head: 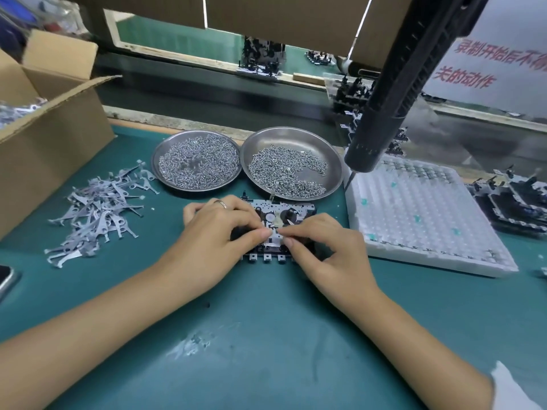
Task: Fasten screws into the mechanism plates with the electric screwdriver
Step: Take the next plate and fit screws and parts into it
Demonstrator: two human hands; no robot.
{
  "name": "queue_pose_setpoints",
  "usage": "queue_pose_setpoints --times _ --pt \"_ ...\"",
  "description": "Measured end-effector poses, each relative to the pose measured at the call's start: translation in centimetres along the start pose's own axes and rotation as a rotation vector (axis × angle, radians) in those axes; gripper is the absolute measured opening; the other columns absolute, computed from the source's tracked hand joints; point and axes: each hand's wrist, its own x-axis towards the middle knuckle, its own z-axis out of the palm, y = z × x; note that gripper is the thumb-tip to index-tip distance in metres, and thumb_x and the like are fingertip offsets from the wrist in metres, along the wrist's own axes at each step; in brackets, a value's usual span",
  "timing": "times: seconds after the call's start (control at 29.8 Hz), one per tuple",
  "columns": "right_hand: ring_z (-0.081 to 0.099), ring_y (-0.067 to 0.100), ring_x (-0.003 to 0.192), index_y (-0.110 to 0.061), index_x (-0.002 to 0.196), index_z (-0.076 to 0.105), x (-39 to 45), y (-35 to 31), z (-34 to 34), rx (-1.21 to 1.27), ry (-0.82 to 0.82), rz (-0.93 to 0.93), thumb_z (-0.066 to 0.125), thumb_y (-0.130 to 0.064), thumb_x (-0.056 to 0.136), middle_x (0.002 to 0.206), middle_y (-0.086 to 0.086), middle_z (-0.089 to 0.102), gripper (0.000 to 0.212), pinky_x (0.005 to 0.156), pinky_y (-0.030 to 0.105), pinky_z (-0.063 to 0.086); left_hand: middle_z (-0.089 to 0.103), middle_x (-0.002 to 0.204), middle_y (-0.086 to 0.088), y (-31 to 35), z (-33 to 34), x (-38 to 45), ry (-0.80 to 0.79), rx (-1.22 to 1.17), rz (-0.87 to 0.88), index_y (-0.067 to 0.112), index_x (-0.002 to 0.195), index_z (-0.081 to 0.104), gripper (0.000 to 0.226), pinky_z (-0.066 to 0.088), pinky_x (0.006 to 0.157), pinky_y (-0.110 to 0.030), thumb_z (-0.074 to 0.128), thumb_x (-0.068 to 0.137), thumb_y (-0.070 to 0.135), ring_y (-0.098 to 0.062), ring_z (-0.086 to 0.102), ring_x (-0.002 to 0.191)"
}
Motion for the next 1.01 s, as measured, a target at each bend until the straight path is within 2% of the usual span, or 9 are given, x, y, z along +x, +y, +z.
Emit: queue_pose_setpoints --times 0.07,0.17,0.27,0.5,0.6,0.7,0.87,1.01 --pt "0.057 0.015 0.079 -0.009 0.092 0.076 0.0 -0.1 0.0 -0.041 -0.022 -0.028 0.069 -0.01 0.079 0.075 0.0 0.067 0.015 0.073 0.018 0.044 0.059 0.091 0.02 0.1 0.1 -0.1 0.021 0.034 0.021 0.033 0.077 0.071 0.013 0.027 0.099 -0.045 0.064 0.083 0.042 -0.004 0.054 0.095" --pt "0.058 0.016 0.081 -0.008 0.093 0.075 -0.1 -0.1 -0.1 -0.076 -0.03 -0.053 0.071 -0.01 0.078 0.079 0.001 0.068 0.016 0.076 0.019 0.045 0.06 0.089 0.021 0.5 -0.1 -0.2 0.057 0.041 0.024 0.046 0.068 0.062 0.013 0.027 0.101 -0.044 0.066 0.078 0.054 -0.005 0.056 0.096" --pt "0.058 0.011 0.083 -0.005 0.09 0.075 -0.3 0.0 0.1 -0.136 -0.004 -0.081 0.072 -0.009 0.079 0.088 0.005 0.063 0.012 0.079 0.014 0.044 0.061 0.089 0.018 0.6 -0.2 -0.1 0.043 0.013 0.013 0.05 0.066 0.059 0.018 0.029 0.101 -0.047 0.07 0.078 0.046 -0.007 0.056 0.097" --pt "0.06 0.033 0.078 0.005 0.082 0.067 -0.7 -0.2 0.7 -0.426 -0.03 -0.265 0.062 -0.003 0.084 0.091 0.015 0.064 0.01 0.072 0.038 0.048 0.062 0.083 0.02 0.7 -0.3 0.2 0.013 -0.056 0.018 0.042 0.064 0.065 0.021 0.034 0.097 -0.051 0.074 0.078 0.031 -0.003 0.056 0.09" --pt "0.057 0.035 0.072 0.005 0.081 0.065 -0.7 -0.4 1.1 -0.516 -0.04 -0.277 0.06 -0.001 0.084 0.089 0.017 0.064 0.008 0.068 0.039 0.044 0.061 0.08 0.02 0.5 -0.3 0.4 0.002 -0.071 0.02 0.032 0.066 0.07 0.013 0.036 0.096 -0.052 0.076 0.077 0.026 -0.003 0.057 0.087" --pt "0.056 0.034 0.072 0.005 0.081 0.065 -0.8 -0.3 1.2 -0.511 -0.037 -0.237 0.059 0.001 0.084 0.089 0.017 0.064 0.007 0.068 0.039 0.041 0.061 0.079 0.02 0.4 -0.4 0.7 -0.029 -0.093 0.014 0.03 0.068 0.071 0.011 0.036 0.096 -0.052 0.076 0.076 0.025 -0.001 0.056 0.085" --pt "0.057 0.034 0.075 0.004 0.081 0.066 -0.7 -0.3 1.2 -0.466 -0.037 -0.218 0.06 -0.001 0.084 0.088 0.015 0.063 0.009 0.069 0.039 0.046 0.063 0.082 0.018 0.4 -0.6 1.0 -0.078 -0.115 -0.01 0.023 0.071 0.075 0.005 0.035 0.098 -0.052 0.076 0.075 0.024 -0.001 0.057 0.084" --pt "0.058 0.018 0.085 0.002 0.087 0.069 -0.3 -0.3 0.4 -0.151 0.034 -0.044 0.057 -0.005 0.089 0.091 0.009 0.062 0.013 0.08 0.019 0.043 0.064 0.081 0.018 0.3 -0.7 1.1 -0.085 -0.132 -0.023 0.025 0.069 0.074 0.006 0.034 0.099 -0.052 0.077 0.074 0.026 -0.002 0.058 0.086"
